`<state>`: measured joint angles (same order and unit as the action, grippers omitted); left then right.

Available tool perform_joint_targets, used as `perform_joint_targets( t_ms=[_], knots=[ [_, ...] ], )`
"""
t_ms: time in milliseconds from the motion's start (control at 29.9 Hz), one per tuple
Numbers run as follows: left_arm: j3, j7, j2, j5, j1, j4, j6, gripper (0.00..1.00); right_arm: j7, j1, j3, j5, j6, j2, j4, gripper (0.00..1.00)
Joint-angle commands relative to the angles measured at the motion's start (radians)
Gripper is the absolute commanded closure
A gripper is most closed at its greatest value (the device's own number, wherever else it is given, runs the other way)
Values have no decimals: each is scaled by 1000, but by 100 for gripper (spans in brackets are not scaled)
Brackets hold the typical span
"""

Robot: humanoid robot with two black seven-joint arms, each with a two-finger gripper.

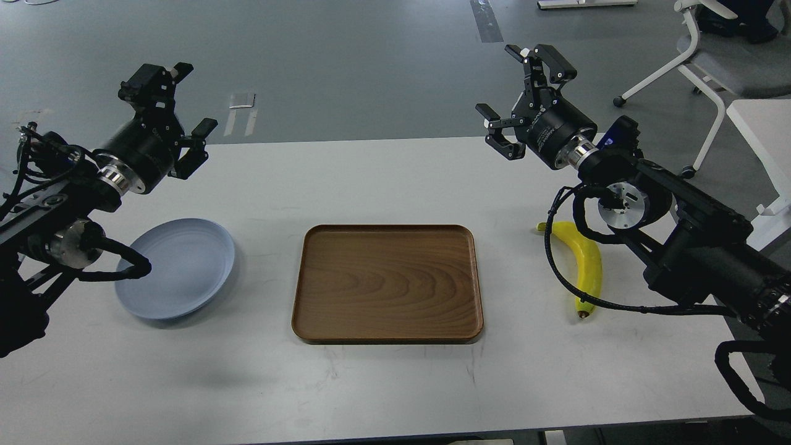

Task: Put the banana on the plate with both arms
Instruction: 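Lower the left gripper to the edge of the light blue plate and grasp it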

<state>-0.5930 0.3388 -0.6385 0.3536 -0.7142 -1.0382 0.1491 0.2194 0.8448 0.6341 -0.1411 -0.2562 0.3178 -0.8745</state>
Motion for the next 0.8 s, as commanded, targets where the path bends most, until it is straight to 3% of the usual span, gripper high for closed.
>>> perform_joint_targets(
  t_ms=[0,33,100,234,401,501,769],
  knots=[
    [7,67,-7,251,-2,-13,-150,2,0,-1,1,0,0,4,0,0],
    [9,69,-18,403,-1,-23,-237,2,0,-1,1,0,0,7,0,0],
    [13,69,-38,557,9,-39,-299,2,0,-1,2,0,0,7,0,0],
    [120,83,-142,858,16,-42,-313,2,0,-4,1,0,2,7,2,0],
    [320,140,-248,945,7,-34,-362,2,0,-6,2,0,3,7,2,0],
    [396,144,-262,959,19,27,-459,2,0,-6,2,0,3,7,3,0],
    [533,140,-257,946,33,147,-480,3,0,-6,1,0,8,7,3,0]
  ],
)
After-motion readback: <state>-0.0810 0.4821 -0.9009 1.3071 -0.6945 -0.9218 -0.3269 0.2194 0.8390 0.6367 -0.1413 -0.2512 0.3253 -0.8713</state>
